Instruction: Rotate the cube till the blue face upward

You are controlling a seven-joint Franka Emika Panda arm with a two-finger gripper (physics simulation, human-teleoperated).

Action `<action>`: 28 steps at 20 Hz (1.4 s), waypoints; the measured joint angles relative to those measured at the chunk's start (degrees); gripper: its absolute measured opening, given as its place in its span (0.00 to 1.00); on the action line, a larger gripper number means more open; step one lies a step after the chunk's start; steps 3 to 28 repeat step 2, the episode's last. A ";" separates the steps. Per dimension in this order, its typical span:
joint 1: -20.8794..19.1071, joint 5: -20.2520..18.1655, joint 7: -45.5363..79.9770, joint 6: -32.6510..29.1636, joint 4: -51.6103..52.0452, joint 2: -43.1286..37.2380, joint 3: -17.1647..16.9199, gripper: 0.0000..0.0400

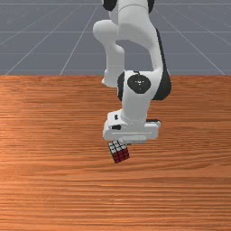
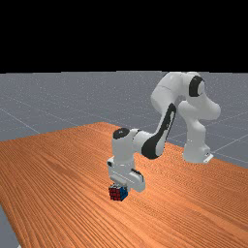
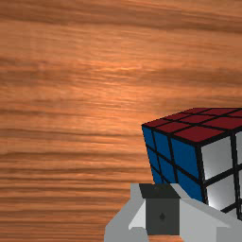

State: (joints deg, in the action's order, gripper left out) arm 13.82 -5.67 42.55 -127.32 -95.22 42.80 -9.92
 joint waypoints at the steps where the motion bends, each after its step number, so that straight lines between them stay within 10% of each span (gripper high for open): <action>1: 0.02 -0.02 -0.02 0.28 -0.20 -0.22 0.03 0.00; 28: 0.09 -0.04 -0.05 0.27 -0.95 -0.73 0.07 0.00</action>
